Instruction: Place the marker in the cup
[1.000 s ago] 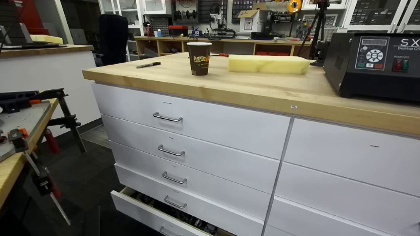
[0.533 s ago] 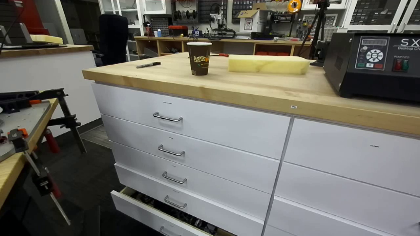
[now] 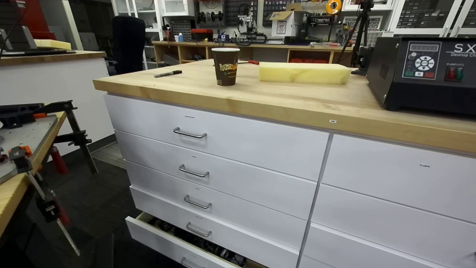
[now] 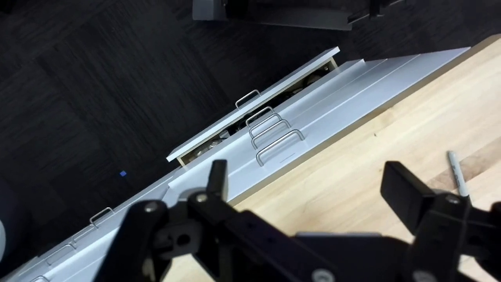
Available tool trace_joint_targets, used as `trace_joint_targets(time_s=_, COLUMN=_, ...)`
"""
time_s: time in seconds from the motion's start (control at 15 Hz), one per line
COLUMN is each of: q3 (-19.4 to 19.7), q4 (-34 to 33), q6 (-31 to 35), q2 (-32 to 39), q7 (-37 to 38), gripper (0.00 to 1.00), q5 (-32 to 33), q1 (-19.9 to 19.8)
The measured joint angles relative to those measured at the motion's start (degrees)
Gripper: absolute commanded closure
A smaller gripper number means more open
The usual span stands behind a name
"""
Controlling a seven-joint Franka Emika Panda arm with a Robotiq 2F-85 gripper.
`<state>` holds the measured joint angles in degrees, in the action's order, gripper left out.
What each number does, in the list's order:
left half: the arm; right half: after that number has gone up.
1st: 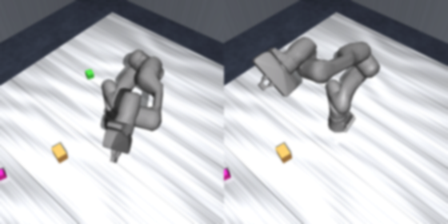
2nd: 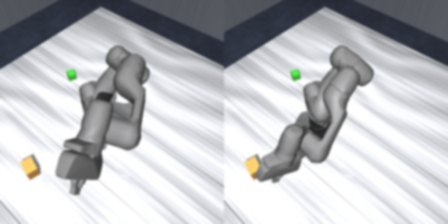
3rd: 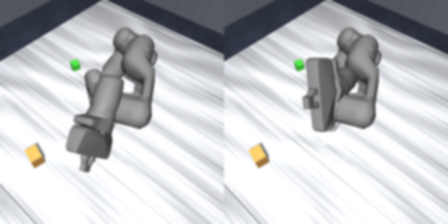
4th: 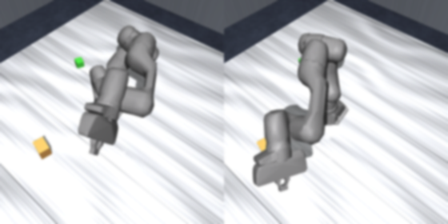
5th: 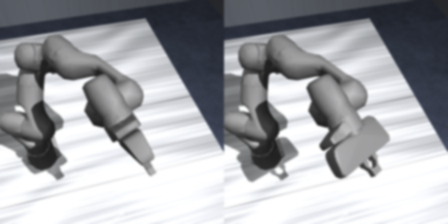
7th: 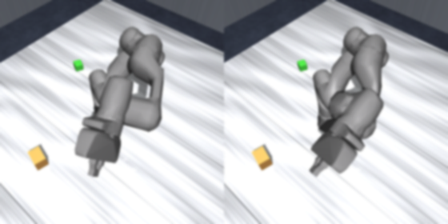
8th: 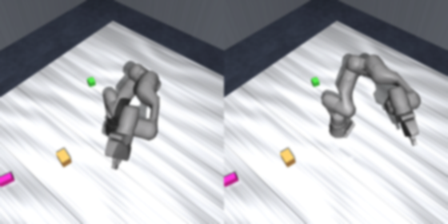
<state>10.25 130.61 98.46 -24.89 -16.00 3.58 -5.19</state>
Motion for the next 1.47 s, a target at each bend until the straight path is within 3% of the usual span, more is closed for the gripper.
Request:
trace_joint_targets(time_s=0.33, q3=-2.99, q4=5.69, q6=-1.22, q2=-5.24, q7=-1.33, gripper=0.0, q5=-0.68, q1=2.2)
trace_joint_targets(time_s=0.93, q3=-10.61, q4=20.9, q6=-1.45, q2=-21.32, q7=-0.75, gripper=0.0, q5=-5.8, q1=10.77)
trace_joint_targets(time_s=1.33, q3=-9.83, q4=20.73, q6=-1.11, q2=-20.58, q7=-0.78, gripper=0.0, q5=-5.73, q1=10.75)
trace_joint_targets(time_s=1.47, q3=-9.84, q4=20.98, q6=1.83, q2=-20.15, q7=-0.78, gripper=0.0, q5=-5.94, q1=10.88)
